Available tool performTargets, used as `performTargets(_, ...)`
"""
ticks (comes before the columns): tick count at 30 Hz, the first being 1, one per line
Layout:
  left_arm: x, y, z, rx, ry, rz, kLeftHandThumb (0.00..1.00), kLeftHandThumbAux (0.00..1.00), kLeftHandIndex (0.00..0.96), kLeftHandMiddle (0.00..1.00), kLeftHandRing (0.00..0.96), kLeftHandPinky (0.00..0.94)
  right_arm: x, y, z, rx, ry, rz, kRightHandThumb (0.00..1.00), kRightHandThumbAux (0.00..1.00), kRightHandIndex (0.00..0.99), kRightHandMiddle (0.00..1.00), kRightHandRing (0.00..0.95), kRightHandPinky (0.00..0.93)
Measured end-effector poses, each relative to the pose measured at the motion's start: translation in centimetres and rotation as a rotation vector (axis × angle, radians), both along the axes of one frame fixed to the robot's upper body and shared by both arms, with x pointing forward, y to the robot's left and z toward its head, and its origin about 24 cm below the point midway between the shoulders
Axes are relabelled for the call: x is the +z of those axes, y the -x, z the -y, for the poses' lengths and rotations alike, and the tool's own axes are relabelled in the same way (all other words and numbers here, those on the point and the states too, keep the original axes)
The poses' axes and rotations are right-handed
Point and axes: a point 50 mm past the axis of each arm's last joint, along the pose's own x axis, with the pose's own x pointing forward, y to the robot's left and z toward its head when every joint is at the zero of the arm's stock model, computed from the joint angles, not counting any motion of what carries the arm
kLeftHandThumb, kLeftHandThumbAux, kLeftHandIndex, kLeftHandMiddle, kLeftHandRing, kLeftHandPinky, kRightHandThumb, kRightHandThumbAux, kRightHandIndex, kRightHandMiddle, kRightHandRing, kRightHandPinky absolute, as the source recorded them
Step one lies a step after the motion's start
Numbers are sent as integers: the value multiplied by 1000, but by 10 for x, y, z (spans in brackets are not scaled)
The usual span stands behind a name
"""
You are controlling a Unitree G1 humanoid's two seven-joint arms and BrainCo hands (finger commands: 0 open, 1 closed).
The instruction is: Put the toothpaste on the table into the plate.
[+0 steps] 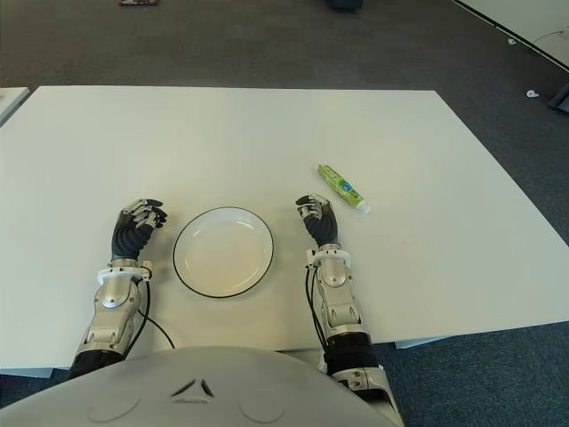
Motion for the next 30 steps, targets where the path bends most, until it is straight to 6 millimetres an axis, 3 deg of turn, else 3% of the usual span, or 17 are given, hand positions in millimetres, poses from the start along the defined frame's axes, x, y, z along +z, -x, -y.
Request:
performTargets(8, 0, 0, 0, 1, -4, -6, 705, 717, 428, 545, 548, 509, 2, 1, 1, -27, 116, 78, 709, 729, 418, 435, 432, 460)
performTargets(15, 0, 0, 0, 1, -5, -4, 704, 718, 428, 550, 556, 516, 7, 3, 2, -104, 166, 259, 709, 729, 417, 448, 456, 479)
performTargets(17, 0, 0, 0, 1, -5, -4, 704, 718, 428, 552, 558, 518, 9, 3, 3, -123, 174, 311, 710, 729, 415, 445, 452, 455)
performTargets(23, 2, -1, 1, 1, -4, 5, 703, 718, 428, 554, 556, 508, 23, -7, 11, -156, 242, 444, 695, 727, 405, 279, 272, 257)
performTargets(26, 3, -1, 1, 1, -4, 7, 702, 718, 428, 549, 549, 503, 32, -14, 19, -165, 300, 480, 540, 641, 207, 188, 175, 160)
performTargets(30, 3, -1, 1, 2, -4, 9, 702, 718, 428, 546, 546, 502, 45, -26, 32, -202, 359, 504, 489, 582, 111, 133, 119, 112)
